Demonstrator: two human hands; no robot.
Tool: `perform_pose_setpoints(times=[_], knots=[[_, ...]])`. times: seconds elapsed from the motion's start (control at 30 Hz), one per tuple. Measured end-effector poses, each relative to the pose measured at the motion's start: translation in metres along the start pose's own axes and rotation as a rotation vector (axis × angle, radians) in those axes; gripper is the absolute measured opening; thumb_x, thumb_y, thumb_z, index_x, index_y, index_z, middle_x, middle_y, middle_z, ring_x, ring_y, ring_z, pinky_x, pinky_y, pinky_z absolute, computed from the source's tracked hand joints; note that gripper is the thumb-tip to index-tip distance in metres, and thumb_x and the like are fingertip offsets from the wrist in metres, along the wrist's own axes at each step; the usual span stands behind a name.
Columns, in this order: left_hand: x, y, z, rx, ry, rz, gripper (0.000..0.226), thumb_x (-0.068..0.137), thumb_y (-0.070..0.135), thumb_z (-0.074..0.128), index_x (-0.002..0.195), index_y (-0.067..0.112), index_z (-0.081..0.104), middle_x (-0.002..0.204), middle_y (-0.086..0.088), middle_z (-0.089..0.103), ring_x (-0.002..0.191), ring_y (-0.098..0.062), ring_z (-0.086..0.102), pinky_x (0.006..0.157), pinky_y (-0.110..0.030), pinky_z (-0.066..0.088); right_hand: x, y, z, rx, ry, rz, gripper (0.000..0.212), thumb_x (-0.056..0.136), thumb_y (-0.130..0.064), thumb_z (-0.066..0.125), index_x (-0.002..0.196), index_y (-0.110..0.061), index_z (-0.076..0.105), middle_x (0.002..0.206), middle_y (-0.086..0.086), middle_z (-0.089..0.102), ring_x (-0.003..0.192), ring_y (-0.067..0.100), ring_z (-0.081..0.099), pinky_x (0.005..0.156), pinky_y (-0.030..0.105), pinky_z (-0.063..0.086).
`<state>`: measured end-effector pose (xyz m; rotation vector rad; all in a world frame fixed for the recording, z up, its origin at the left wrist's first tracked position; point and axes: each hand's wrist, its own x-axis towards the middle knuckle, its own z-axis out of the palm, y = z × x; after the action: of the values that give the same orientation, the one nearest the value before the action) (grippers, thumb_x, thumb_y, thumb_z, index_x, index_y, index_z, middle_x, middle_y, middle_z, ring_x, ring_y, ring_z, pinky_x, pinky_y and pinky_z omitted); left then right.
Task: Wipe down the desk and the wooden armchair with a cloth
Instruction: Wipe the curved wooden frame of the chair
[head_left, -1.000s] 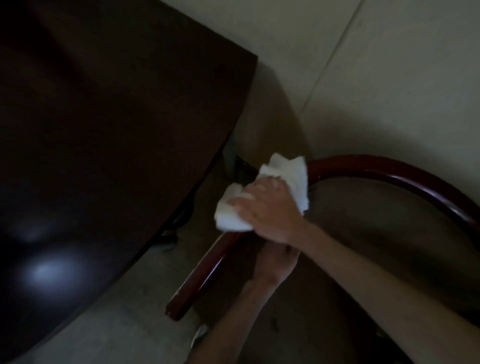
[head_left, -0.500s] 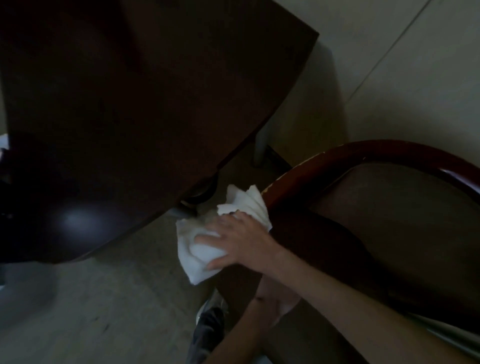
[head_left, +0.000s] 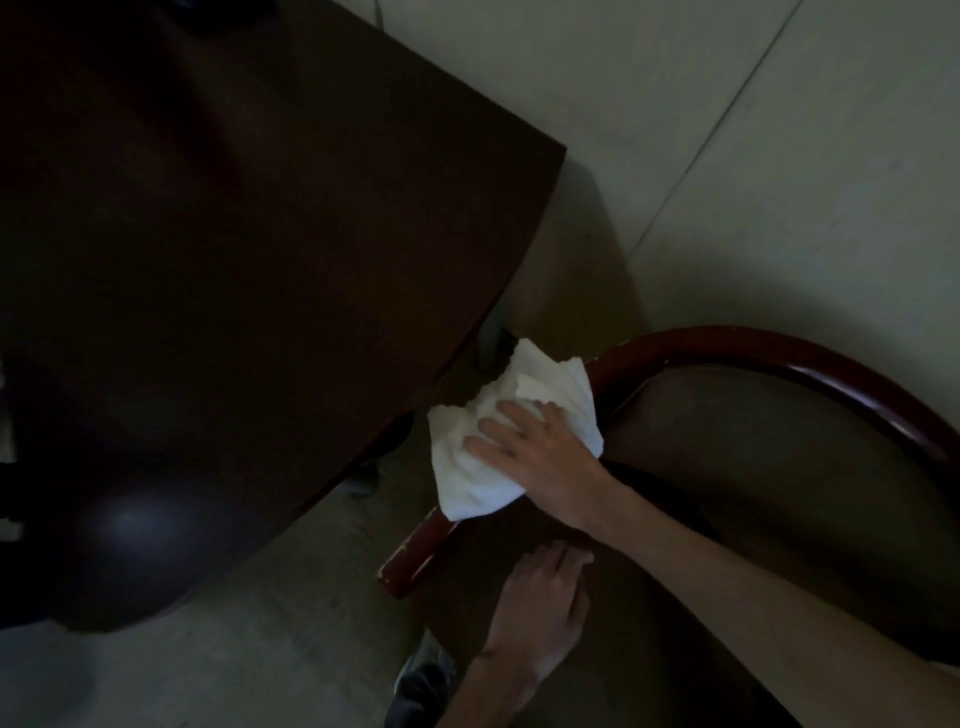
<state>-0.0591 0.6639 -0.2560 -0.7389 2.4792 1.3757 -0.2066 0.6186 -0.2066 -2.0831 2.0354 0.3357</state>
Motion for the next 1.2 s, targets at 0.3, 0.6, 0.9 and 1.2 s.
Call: perform_pose_setpoints(times=[0.3,0.6,0.9,1.2], knots=[[-0.008,0.039,-0.080,-0.559,0.228,-0.088,0.026,0.098,0.029,0.048,0.100,0.053,0.058,0.105,0.022,0.066,0.101,0.006,0.060,0.094,-0.027,0.049,-0.077,0.005,-0.109,1.402,0.392,0.524,0.056,0.081,-0.039,0.071,0.108,-0.071,0.034,0.118,-0.019,0.055,0.101,-0.008,0.059,0.077,0.020,0.051],[-0.001,0.104,-0.154,-0.841,0.054,-0.056,0.060,0.075,0.080,0.047,0.127,0.051,0.048,0.133,0.019,0.053,0.124,-0.008,0.050,0.109,-0.049,0.035,-0.168,0.004,-0.114,2.089,0.590,0.959,0.045,0.067,-0.044,0.075,0.111,-0.041,0.065,0.107,0.000,0.074,0.092,0.022,0.073,0.065,0.037,0.059],[-0.008,0.143,-0.132,-0.420,0.471,0.069,0.027,0.086,0.055,0.061,0.097,0.069,0.042,0.095,0.041,0.054,0.095,0.013,0.055,0.073,-0.011,0.048,-0.180,-0.030,-0.115,1.847,0.781,1.167,0.045,0.073,-0.055,0.065,0.114,-0.040,0.060,0.109,-0.005,0.072,0.096,0.017,0.070,0.085,0.045,0.056],[-0.019,0.157,-0.125,0.134,0.689,0.423,0.026,0.097,0.049,0.045,0.113,0.031,0.054,0.129,0.005,0.050,0.120,-0.004,0.044,0.098,-0.020,0.041,-0.159,-0.037,-0.114,1.636,0.971,1.411,0.056,0.091,-0.046,0.055,0.142,-0.030,0.039,0.133,-0.001,0.056,0.117,0.017,0.055,0.104,0.049,0.044]])
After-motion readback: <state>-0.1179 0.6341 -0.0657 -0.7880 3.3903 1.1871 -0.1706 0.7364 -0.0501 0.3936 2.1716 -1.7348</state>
